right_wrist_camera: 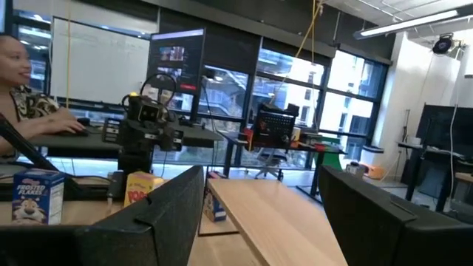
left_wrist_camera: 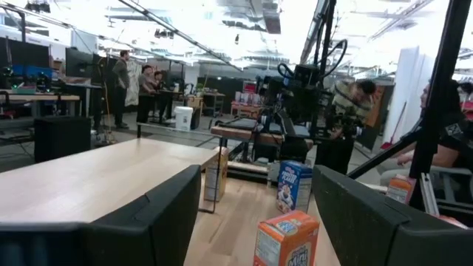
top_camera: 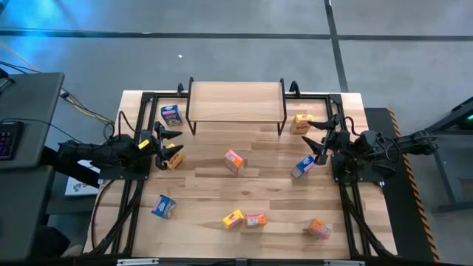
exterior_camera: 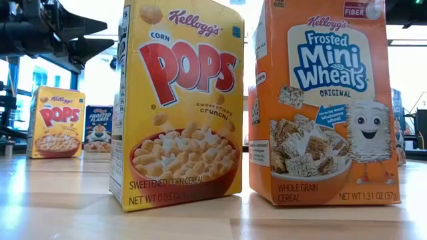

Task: Stack cereal on shelf
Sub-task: Put the middle right blue cereal box on the shelf

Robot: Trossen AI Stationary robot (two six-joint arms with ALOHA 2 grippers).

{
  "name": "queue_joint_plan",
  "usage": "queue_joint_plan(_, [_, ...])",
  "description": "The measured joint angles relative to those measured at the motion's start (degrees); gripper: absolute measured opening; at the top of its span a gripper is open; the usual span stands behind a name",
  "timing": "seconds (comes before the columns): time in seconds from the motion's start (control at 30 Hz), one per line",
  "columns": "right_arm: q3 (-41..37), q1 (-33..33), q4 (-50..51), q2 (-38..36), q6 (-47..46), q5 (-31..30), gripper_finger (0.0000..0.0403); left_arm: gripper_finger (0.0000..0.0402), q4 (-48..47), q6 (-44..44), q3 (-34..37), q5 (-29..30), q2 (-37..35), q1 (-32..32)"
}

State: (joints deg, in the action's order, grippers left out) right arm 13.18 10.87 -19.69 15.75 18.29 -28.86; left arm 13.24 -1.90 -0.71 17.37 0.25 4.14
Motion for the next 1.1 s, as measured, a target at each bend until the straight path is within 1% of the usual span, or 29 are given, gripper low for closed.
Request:
queue_joint_plan(0.13, [2.60, 0.00, 2.09, 0.00, 0.66, 0.00, 0.0260, 0.0250, 3.65, 0.01, 0.00, 0.06, 0.02, 0.00])
queue_joint_plan(0.3, [10.10, 0.00, 12.85, 0.48, -1.89, 0.00, 0.0260, 0.0250, 6.42, 0.12, 0.00, 0.33, 0.00, 0.00])
queue_joint_plan(0.4, [15.12, 0.00, 19.13, 1.88, -3.13, 0.33, 0.0260, 0.0250, 5.92, 0.62, -0.29, 3.28, 0.02, 0.00])
queue_joint_plan(0.5, [19.60, 0.00, 24.52, 4.09, -3.56, 0.51, 0.0260, 0.0250, 6.02, 2.38, -0.42, 6.91, 0.00, 0.00])
queue_joint_plan(0.6, [23.64, 0.00, 28.68, 6.71, -5.04, 0.54, 0.0260, 0.0250, 5.96, 3.75, -0.42, 8.67, 0.00, 0.00])
queue_joint_plan(0.7, [27.64, 0.00, 32.88, 9.67, -6.35, 2.04, 0.0260, 0.0250, 5.88, 4.05, -0.42, 8.78, 0.02, 0.00])
queue_joint_plan(0.87, [35.00, 0.00, 41.55, 15.15, -9.77, 7.91, 0.0260, 0.0250, 3.84, 4.02, -0.42, 8.78, 0.01, 0.00])
queue_joint_plan(0.93, [37.97, 0.00, 46.11, 17.36, -11.46, 9.35, 0.0260, 0.0250, 2.41, 3.58, -0.44, 8.76, 0.02, 0.00])
queue_joint_plan(1.1, [43.60, 0.00, 57.09, 22.44, -18.20, 9.89, 0.0260, 0.0250, -0.98, 2.17, -0.44, 8.76, 0.02, 0.00])
